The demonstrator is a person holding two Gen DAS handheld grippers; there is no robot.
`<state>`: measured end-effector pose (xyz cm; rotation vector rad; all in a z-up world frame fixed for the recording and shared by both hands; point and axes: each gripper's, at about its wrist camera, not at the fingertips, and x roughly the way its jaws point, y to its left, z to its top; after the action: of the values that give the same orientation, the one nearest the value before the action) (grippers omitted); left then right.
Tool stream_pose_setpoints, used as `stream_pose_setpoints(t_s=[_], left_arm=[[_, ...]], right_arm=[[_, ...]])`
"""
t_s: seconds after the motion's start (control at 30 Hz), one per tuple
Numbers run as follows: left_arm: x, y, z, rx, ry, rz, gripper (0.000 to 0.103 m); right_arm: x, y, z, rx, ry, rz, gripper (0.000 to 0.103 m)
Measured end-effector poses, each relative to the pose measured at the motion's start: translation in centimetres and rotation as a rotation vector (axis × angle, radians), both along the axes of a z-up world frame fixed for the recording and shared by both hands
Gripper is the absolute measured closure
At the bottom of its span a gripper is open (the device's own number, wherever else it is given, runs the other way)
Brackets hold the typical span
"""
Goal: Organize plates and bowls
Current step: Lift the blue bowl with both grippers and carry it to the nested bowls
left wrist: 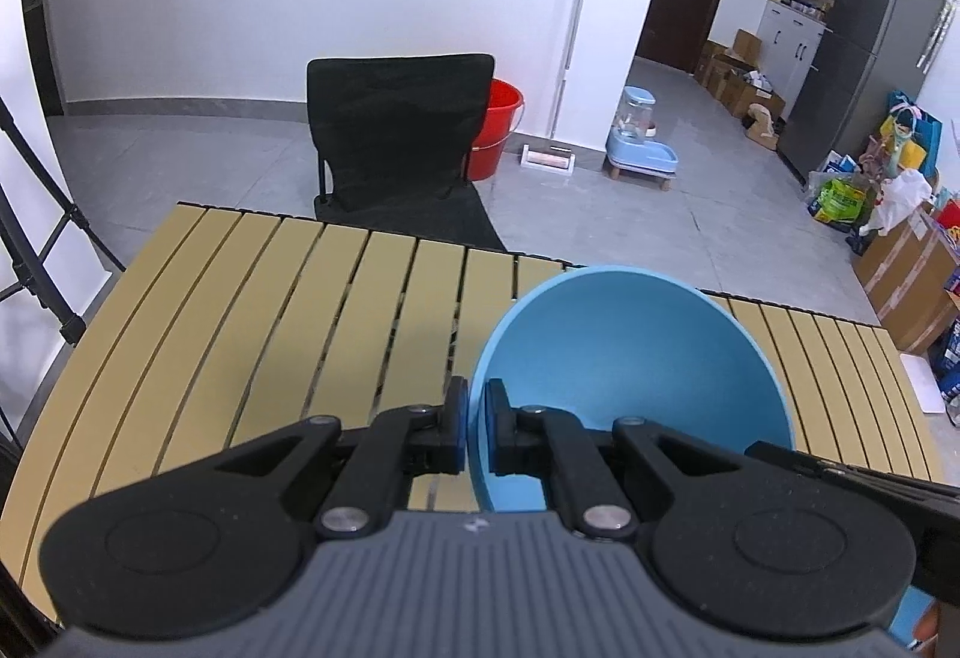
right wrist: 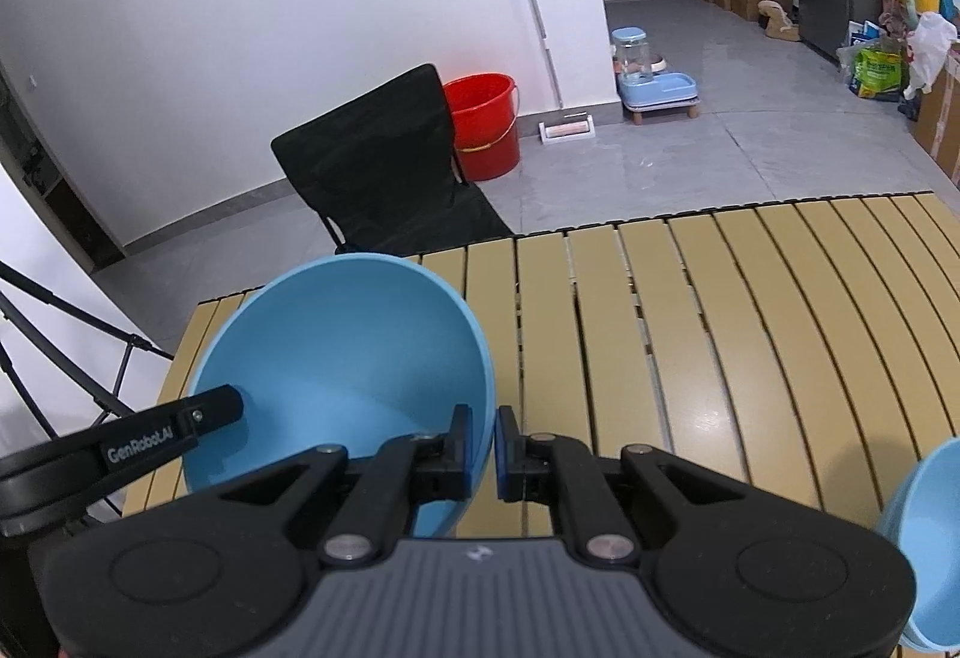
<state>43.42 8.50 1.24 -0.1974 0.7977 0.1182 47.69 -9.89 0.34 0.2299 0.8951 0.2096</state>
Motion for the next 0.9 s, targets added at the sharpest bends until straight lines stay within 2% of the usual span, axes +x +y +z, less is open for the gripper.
stream_pose_setpoints(t_s=[0.67,0.9], left_arm=[[-4.3,-7.5,2.2,0.013,-0.035,-0.072,0.096],[-5.6,-10.3,2.1,0.008,-0.034,-0.097,0.096]], right_arm=[[-5.8,-7.8,2.1,0.012,-0.037,-0.062,0.096],[-7.6,-10.6,2.5,0.003,-0.047,-0.084,0.096]])
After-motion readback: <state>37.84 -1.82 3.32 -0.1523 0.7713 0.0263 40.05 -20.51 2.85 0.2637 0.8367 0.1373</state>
